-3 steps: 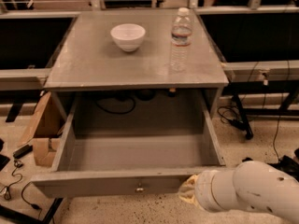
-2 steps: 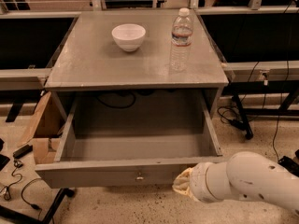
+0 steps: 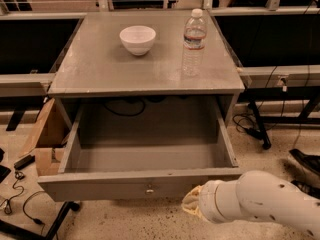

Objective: Close top drawer

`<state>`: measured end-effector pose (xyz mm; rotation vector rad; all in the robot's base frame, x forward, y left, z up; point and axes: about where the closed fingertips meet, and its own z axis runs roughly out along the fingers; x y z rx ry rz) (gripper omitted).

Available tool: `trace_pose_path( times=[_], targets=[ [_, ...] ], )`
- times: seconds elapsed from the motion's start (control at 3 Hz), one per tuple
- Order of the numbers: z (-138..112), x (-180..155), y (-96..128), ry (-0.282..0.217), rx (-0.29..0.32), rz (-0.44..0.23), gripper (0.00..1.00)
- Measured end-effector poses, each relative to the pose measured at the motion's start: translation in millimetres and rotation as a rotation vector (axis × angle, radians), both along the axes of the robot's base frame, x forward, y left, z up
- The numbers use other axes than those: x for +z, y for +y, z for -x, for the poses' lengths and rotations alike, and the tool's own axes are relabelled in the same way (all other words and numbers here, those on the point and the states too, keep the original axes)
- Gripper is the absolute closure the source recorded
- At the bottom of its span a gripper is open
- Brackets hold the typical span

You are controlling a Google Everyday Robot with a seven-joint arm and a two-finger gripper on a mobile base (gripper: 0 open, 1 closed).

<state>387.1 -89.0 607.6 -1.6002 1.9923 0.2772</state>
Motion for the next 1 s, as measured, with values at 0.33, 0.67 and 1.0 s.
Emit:
trace_pose_path(
  times=[0.33, 0.67, 1.0],
  targets=[
    [14.3, -51.1, 26.8, 0.049, 0.041, -0.033, 1.0],
    [-4.1, -93.4, 42.1, 0.037, 0.095, -0.066, 1.0],
    [-23.4, -100.2, 48.1, 0.01, 0.128, -0.069, 1.0]
  ],
)
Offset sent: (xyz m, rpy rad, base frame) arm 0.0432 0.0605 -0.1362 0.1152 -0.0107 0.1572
